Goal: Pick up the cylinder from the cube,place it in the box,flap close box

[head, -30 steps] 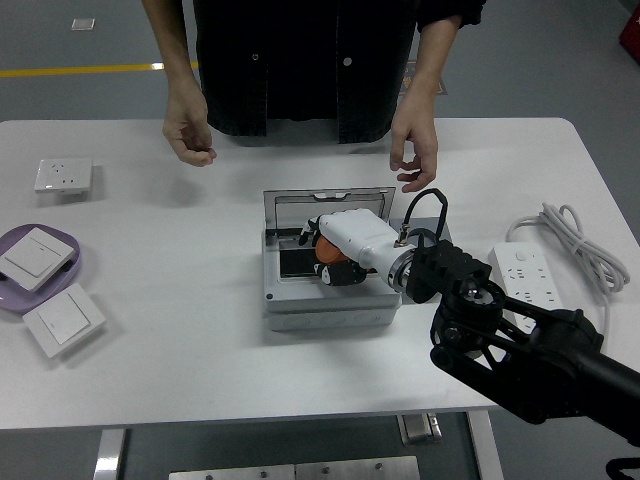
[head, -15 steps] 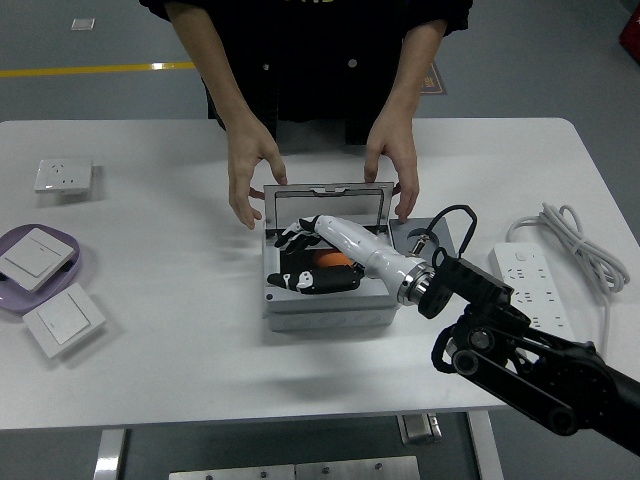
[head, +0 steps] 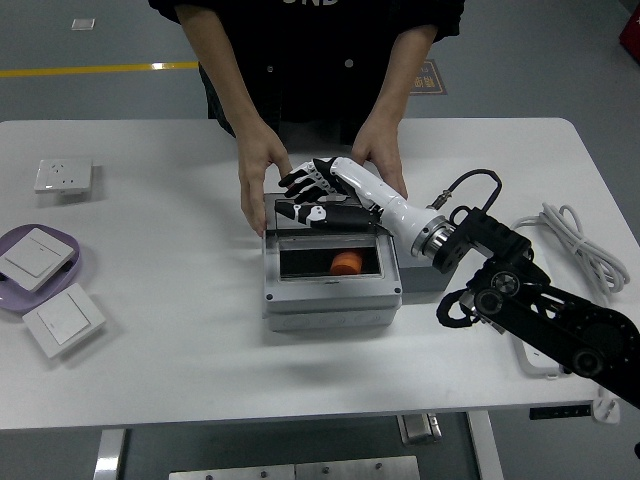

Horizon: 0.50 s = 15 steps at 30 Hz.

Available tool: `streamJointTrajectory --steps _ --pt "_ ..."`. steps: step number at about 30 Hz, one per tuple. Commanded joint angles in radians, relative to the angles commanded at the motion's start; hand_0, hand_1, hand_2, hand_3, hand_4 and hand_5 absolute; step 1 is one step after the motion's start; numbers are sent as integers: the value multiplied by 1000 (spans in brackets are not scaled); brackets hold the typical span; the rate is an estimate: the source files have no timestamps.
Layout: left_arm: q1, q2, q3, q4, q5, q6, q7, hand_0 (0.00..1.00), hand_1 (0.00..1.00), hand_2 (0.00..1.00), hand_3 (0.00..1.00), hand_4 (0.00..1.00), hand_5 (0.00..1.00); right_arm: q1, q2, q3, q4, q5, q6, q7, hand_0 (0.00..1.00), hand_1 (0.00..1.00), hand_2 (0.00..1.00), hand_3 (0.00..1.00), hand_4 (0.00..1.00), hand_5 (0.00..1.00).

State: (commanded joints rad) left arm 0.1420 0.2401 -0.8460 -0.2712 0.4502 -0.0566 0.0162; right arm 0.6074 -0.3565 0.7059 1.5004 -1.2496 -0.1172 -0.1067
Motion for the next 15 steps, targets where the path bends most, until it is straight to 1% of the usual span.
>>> streamJointTrajectory --steps 2,6,11,15 --pt "-1 1 1 0 0 0 0 615 625 618 639 704 168 31 -4 -4 -40 -10 1 -1 649 607 615 637 823 510" --pt "-2 1 2 0 -1 0 0 615 625 618 640 704 168 63 -12 -6 -84 -27 5 -6 642 606 608 637 809 499" --pt "-4 0 1 0 1 0 1 615 625 619 640 705 169 75 -18 -21 -117 -26 8 -8 644 601 606 638 799 494" --pt "-6 -1 0 -1 3 0 1 615 625 619 640 705 169 70 -27 -42 -121 -19 9 -9 644 601 606 638 799 494"
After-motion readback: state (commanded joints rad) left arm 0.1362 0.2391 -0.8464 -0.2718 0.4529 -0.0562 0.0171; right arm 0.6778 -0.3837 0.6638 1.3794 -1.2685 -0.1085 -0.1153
